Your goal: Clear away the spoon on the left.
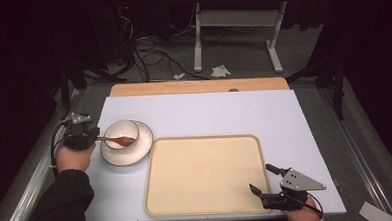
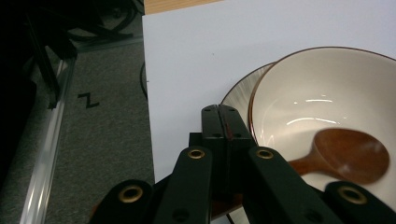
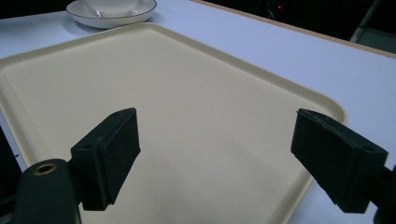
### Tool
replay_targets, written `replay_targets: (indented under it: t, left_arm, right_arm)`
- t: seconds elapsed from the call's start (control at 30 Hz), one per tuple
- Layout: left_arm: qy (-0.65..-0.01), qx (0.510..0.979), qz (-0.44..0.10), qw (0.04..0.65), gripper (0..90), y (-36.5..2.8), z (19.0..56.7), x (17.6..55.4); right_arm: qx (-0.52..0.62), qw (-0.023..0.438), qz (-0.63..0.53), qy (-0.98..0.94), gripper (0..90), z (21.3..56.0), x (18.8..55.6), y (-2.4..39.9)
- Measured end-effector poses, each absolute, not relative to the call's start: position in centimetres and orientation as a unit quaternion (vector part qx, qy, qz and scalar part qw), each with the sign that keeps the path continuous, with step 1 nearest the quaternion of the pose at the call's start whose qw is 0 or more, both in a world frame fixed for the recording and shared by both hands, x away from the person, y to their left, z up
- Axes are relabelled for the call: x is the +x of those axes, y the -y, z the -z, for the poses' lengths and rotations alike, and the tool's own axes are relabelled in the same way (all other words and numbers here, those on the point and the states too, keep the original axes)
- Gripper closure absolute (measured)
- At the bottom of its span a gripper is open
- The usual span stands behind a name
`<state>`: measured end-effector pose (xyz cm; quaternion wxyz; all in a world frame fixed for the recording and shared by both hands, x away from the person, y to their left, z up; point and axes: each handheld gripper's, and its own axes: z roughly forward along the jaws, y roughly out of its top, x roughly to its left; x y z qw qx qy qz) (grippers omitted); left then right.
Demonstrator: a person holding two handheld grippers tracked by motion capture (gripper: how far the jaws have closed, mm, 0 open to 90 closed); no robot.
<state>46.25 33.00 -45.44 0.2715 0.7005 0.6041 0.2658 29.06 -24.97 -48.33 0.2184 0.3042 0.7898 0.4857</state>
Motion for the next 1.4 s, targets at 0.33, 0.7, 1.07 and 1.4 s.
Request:
replay_targets:
  t: [0.33, 0.7, 1.07, 1.4]
  left_arm:
    - [-0.591, 0.704, -0.272, 0.285, 90.0, -34.6, 45.6, 43.0]
    - [-0.596, 0.694, -0.272, 0.301, 90.0, -34.8, 45.6, 39.9]
    - [-0.586, 0.694, -0.275, 0.315, 89.9, -33.4, 45.0, 37.1]
    - [-0.57, 0.698, -0.274, 0.336, 90.0, -32.2, 44.6, 35.0]
  right_arm:
    - [0.302, 0.22, -0.484, -0.791, 16.8, 48.3, 29.1, 24.9]
    - [0.298, 0.224, -0.485, -0.791, 16.9, 48.2, 29.0, 24.8]
    - [0.295, 0.225, -0.489, -0.789, 16.9, 48.1, 28.9, 25.0]
    - [0.294, 0.226, -0.488, -0.79, 16.9, 48.1, 28.8, 24.9]
